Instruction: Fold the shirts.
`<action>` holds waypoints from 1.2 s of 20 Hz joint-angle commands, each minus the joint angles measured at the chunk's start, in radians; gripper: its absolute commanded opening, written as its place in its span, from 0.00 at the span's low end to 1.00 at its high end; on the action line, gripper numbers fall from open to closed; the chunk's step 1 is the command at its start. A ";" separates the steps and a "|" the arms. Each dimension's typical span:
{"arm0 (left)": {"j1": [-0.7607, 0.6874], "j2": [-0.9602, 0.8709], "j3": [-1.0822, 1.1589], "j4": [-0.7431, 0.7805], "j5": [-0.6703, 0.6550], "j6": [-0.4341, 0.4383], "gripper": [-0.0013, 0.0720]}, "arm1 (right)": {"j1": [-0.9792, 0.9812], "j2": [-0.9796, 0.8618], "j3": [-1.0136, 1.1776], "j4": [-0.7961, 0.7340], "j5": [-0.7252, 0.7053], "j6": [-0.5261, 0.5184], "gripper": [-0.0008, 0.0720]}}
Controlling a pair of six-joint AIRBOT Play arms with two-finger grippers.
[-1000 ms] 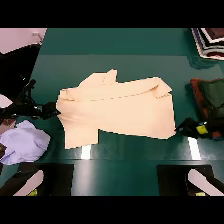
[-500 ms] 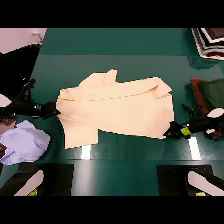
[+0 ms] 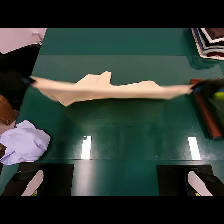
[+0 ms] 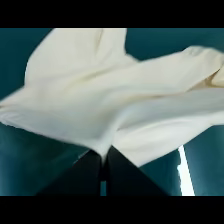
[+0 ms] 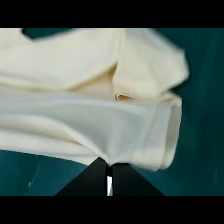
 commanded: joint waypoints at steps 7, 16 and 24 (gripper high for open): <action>0.001 0.033 0.748 -0.015 0.023 -0.121 0.05 | -0.157 0.095 0.607 0.000 0.095 0.006 0.03; 0.001 -0.224 0.478 -0.021 -0.055 -0.107 0.05 | -0.003 -0.270 0.763 -0.018 0.245 0.094 0.03; -0.122 -0.763 0.272 0.052 0.092 -0.004 0.05 | 0.148 -0.763 0.612 -0.235 0.209 0.174 0.03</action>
